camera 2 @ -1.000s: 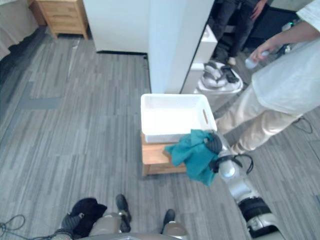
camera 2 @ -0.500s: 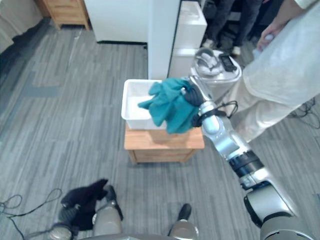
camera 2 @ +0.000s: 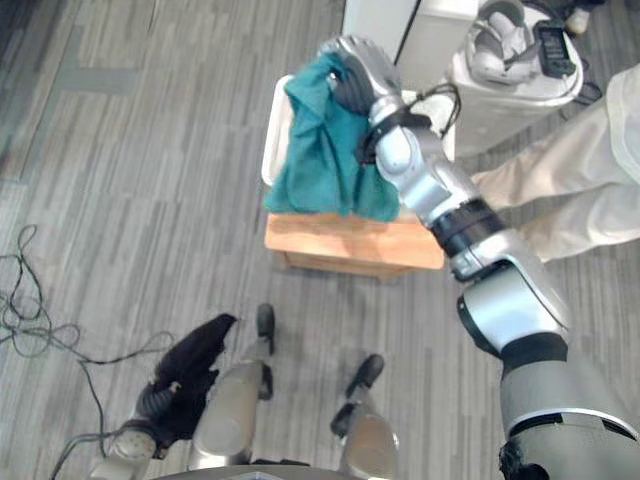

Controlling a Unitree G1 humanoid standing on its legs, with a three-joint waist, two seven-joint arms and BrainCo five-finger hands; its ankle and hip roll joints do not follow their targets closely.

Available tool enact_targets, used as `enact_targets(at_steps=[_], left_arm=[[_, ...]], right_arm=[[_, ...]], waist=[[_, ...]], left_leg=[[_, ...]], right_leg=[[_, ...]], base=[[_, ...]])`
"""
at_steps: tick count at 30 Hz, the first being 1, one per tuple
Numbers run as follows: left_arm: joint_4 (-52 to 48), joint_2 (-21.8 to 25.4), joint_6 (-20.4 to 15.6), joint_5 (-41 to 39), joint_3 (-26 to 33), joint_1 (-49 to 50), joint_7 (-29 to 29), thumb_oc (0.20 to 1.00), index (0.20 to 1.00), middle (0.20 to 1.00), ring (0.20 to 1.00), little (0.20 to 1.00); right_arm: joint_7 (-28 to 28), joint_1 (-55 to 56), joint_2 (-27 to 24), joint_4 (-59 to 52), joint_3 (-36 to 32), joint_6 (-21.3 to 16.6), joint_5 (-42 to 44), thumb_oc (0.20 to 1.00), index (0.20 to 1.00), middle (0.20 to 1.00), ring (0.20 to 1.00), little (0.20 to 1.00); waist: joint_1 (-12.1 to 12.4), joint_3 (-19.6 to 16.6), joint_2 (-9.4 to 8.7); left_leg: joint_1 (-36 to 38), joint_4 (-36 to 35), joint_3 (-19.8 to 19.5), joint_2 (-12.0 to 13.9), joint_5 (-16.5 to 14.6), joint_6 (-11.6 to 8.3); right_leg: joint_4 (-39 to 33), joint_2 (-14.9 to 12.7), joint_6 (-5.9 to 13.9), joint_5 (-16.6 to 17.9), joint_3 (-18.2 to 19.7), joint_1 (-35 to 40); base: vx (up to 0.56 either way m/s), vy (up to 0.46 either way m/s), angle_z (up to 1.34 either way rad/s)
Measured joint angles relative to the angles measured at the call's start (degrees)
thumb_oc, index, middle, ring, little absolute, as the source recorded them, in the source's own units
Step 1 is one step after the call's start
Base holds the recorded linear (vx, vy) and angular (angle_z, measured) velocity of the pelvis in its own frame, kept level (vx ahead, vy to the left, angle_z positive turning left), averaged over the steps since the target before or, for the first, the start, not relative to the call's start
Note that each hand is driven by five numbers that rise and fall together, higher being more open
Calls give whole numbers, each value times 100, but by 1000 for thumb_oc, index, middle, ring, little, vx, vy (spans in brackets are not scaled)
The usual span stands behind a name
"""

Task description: Tidy up the quilt and then pick up the clothes from the bed and put them into the laundry hamper.

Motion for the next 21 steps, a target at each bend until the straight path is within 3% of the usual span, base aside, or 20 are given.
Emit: enact_targets(at_steps=[5,6,7,12,14,16,20,21], left_arm=[[-79,-4,-182,-2,-124,-45,4,200,200,200,200,200],[-161,-2,-216,-9,-138,-46,6,200,200,200,200,200],[-232,-4,-235,-10,-167,-61,5,200,200,200,200,200],[-709,4,-278,-15,-245,-74,-2,200,200,200,200,200],[-1378,72,-309,-133,-263,-25,2,200,200,200,200,200],[-2291,356,-355,-170,-283,24,16,200,200,200,200,200],[-3786,1062,-479,-132,-103,-80,64,200,200,200,200,200],[-4062,1246,-652,-89,36,-80,190,200,200,200,200,200]], right_arm=[[-29,-316,31,684,231,-31,-36,200,200,200,200,200],[-60,-339,24,921,267,-36,-82,689,689,689,689,689],[-59,-367,10,1114,280,-17,-150,1000,1000,1000,1000,1000],[-42,-400,61,2636,731,59,-682,1000,1000,1000,1000,1000],[-62,-353,57,3206,854,183,-1153,1000,1000,1000,1000,1000],[-153,-182,-102,3242,852,253,-1405,1000,1000,1000,1000,1000],[-432,593,-539,2502,597,293,-1798,1000,1000,1000,1000,1000],[-494,955,-624,2234,406,337,-1866,1000,1000,1000,1000,1000]], waist=[[13,6,45],[19,0,62],[10,5,89],[158,-15,285],[219,-22,419],[219,-31,548],[209,-45,600],[188,-76,609]], left_leg=[[-89,-50,-130,156,69,-74],[-169,-52,-162,178,82,-116],[-227,-52,-193,186,69,-152],[-325,-55,-227,254,101,-224],[-321,-54,-268,257,127,-221],[-287,-54,-341,256,179,-175],[39,-55,-337,259,145,-226],[180,-59,-332,265,79,-253]], right_leg=[[-3,169,1,-3,-91,-50],[-19,175,-25,-24,-169,-101],[-26,182,-44,-40,-194,-134],[-26,243,-57,-46,-212,-213],[-21,259,-58,-45,-244,-184],[0,275,-58,-44,-317,-94],[1,307,-55,-46,-326,226],[-2,309,-54,-48,-321,351]], base=[[-4,-6,4],[2,-12,13],[79,-35,11],[31,-12,2],[-10,-28,7],[-65,-6,13],[28,-28,3],[106,-22,-4]])
